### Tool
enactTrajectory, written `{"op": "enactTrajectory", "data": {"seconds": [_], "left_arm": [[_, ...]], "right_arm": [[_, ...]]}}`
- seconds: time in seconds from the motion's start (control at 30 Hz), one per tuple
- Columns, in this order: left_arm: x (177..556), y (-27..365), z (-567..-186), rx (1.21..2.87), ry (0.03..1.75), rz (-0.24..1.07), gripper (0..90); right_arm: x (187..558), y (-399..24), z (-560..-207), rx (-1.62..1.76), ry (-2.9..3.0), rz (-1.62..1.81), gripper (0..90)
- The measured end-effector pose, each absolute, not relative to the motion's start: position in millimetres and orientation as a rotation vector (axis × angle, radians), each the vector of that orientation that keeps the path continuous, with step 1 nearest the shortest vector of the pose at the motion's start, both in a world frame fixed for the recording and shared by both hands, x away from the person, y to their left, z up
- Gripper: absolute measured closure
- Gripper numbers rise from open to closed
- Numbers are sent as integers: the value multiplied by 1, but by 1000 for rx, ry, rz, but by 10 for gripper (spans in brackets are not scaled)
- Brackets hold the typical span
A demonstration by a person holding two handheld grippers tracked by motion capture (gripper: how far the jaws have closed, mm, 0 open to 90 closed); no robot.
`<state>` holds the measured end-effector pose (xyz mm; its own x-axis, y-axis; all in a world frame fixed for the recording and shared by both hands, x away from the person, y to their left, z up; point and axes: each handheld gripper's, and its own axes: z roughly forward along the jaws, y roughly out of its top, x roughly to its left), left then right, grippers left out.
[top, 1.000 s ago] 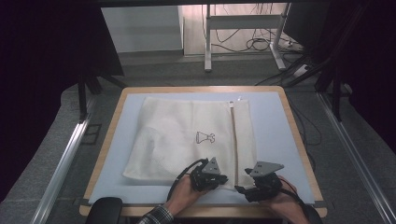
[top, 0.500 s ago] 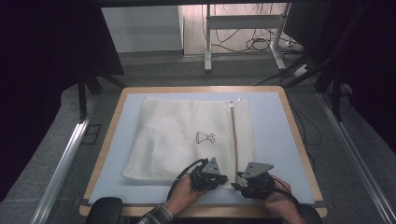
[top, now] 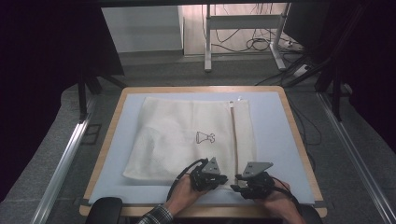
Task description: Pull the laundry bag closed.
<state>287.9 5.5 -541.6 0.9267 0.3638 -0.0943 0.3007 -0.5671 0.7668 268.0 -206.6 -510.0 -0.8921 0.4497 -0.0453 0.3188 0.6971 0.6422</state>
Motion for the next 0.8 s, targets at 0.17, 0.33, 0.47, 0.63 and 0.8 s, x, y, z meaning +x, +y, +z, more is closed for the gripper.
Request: {"op": "enactTrajectory", "data": {"seconds": [0.17, 0.33, 0.47, 0.63, 0.8], "left_arm": [[288, 5, -542, 2208, 469, 92, 853], [288, 6, -541, 2217, 469, 94, 853], [288, 6, -541, 2214, 468, 93, 853], [288, 6, -542, 2212, 468, 92, 853], [288, 6, -542, 2210, 471, 90, 852]], "right_arm": [[267, -206, -510, 597, 2700, 932, 624], [266, -208, -504, 582, 2664, 977, 673], [268, -213, -501, 624, 2621, 998, 712], [273, -213, -504, 644, 2627, 974, 749], [274, -213, -505, 659, 2649, 986, 737]]}}
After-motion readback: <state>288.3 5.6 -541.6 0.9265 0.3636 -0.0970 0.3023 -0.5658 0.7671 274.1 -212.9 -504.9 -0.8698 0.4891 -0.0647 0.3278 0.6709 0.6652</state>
